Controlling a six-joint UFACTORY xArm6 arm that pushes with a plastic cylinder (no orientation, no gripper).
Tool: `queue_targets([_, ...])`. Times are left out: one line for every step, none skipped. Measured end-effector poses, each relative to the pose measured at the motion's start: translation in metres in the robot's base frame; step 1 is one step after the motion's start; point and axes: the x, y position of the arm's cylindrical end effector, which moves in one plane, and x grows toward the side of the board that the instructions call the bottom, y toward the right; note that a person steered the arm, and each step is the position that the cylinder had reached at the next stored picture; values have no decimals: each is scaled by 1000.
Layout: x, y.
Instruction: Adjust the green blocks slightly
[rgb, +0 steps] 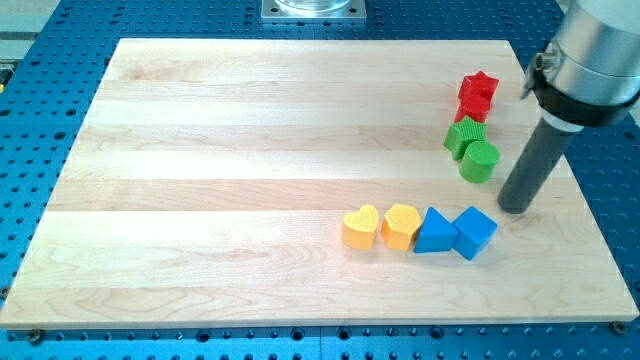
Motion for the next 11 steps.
queue_targets([-8,-49])
queue_targets([-25,-95])
queue_targets([-76,-82])
queue_targets([-87,-86])
queue_targets([-87,-72])
queue_targets([-87,-64])
queue_targets([-87,-53])
queue_targets([-87,-44])
queue_targets([-87,-55])
queue_targets([-76,-57])
queue_targets([-69,-57])
